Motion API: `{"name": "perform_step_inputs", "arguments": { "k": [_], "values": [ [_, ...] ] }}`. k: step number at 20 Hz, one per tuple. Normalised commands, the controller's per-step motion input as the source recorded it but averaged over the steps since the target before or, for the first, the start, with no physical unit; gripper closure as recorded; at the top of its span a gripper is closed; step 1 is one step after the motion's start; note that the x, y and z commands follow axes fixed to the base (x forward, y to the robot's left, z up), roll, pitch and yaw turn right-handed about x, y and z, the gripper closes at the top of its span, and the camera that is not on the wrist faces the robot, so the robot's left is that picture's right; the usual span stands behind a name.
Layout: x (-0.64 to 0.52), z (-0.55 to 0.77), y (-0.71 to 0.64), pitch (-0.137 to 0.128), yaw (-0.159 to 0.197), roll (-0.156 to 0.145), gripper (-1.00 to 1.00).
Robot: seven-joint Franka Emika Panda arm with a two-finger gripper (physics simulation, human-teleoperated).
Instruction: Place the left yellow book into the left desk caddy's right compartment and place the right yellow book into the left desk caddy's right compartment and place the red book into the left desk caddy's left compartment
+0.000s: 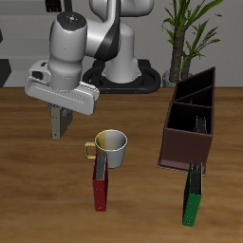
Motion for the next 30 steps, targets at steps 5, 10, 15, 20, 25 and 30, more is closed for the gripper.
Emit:
{"name": "perform_step_inputs", "arguments": {
  "k": [5, 10, 15, 20, 25, 30],
  "values": [
    [-0.52, 0.55, 0.40, -0.008, -0.006, 0.005, 1.00],
    [-0.47, 0.49, 0.44, -0.043, 0.059, 0.005, 1.00],
    [-0.44, 0.45, 0.45, -0.056, 0.013, -0.014, 1.00],
    [-0.14, 0.30, 0.73, -0.027, 0.043, 0.089, 1.00],
    [0.08, 0.20, 0.43, -0.013, -0.010, 0.026, 1.00],
    [0.16, 0.19, 0.70, 0.015, -0.019, -0.014, 1.00]
  ]
}}
